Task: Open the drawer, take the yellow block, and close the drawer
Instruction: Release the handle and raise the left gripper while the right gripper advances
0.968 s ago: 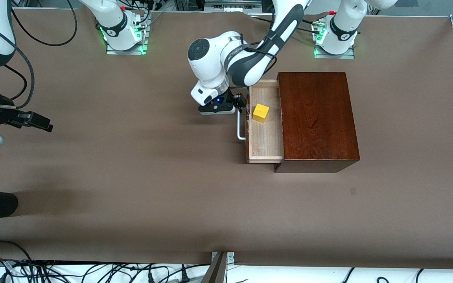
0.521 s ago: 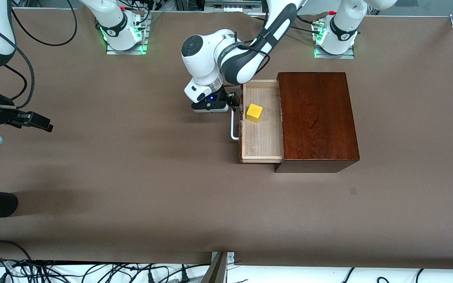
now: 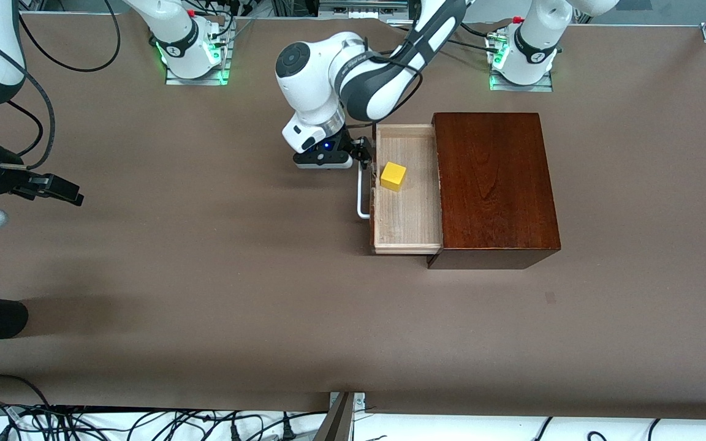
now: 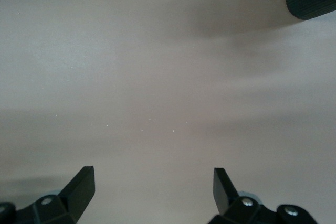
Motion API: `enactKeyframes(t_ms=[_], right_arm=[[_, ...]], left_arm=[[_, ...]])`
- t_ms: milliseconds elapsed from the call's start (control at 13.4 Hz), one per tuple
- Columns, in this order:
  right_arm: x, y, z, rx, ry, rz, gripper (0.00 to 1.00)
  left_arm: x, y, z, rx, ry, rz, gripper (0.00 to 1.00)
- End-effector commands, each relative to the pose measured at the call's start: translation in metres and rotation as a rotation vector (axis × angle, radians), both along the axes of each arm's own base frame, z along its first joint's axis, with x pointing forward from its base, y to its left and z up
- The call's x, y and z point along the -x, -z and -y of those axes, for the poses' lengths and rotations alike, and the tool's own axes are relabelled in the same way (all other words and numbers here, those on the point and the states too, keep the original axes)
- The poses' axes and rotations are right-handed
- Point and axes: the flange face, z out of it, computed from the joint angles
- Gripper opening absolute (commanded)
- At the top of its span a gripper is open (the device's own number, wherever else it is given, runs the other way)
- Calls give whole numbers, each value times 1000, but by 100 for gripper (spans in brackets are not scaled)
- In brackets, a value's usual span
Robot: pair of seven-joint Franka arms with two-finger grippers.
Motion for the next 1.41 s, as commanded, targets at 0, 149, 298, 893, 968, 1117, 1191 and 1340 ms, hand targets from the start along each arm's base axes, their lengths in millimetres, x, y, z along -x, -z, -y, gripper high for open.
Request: enactKeyframes(t_ms=[0,149,298,893,968,1117,1191,1340], right_arm=[[-1,-2,-7,-19,-10,1,100],[-1,-3,-21,-19,-35,3,100],[0,-4,-53,-19,-85,7,100],[21,-5,-202,-53,-273,26,100],[24,1,-218,-59,-294,15,100],[33,6,-250,-63,-344,13,100],[36,10,-266,-65,-367,16,100],[43,16,-295,-84,-398,25,100]], left_arm=[[1,-52,-17,9,0,-28,100],[-12,-85,-36,55,-41,-38,100],[-47,-120,-80,124,-118,-55,100],[-125,-225,-305,250,-83,-122,100],[-126,-234,-333,250,-72,-114,100],[-119,-244,-380,249,-42,-107,100],[-117,-247,-404,257,-22,-105,100],[-112,-242,-446,285,2,-89,100]])
